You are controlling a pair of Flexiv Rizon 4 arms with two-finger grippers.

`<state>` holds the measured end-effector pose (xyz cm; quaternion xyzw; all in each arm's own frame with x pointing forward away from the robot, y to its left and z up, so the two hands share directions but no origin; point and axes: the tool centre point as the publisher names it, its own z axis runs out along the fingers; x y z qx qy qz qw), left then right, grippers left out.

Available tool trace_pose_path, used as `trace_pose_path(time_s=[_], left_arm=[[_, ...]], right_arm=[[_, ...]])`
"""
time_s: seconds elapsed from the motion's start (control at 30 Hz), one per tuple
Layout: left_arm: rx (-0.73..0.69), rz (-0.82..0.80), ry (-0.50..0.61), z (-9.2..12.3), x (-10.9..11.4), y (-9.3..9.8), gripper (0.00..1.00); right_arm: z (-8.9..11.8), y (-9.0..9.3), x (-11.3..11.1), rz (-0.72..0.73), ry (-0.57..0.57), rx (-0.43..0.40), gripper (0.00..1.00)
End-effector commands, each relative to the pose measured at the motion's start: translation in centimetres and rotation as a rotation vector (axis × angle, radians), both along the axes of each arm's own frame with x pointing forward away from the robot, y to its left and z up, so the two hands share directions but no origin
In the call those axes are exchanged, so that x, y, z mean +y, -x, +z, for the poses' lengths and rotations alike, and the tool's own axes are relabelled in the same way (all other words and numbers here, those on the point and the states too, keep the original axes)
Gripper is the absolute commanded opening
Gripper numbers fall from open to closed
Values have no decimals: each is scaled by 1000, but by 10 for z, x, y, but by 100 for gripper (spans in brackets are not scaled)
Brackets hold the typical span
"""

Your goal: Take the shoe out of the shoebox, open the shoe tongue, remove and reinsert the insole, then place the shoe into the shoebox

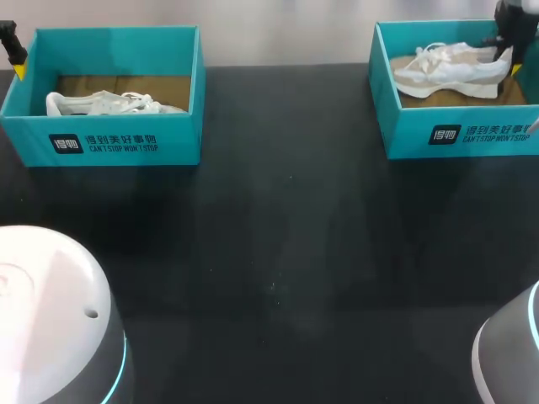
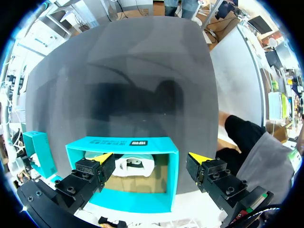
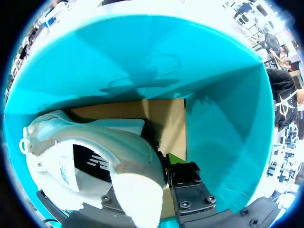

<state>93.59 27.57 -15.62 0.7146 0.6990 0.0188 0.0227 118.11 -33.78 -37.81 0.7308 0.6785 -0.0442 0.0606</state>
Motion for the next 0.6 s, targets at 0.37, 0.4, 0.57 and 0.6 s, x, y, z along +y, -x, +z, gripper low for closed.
trace_pose_path(time_s=[0.37, 0.4, 0.57, 0.6], left_arm=[[-2, 0, -2, 1, 0, 1, 100], [-2, 0, -2, 1, 0, 1, 100], [-2, 0, -2, 1, 0, 1, 100], [-2, 0, -2, 1, 0, 1, 100]], right_arm=[[43, 4, -4, 16, 17, -44, 0], [45, 4, -4, 17, 20, -47, 0], [59, 8, -7, 27, 46, -68, 0], [62, 10, -8, 29, 47, -72, 0]])
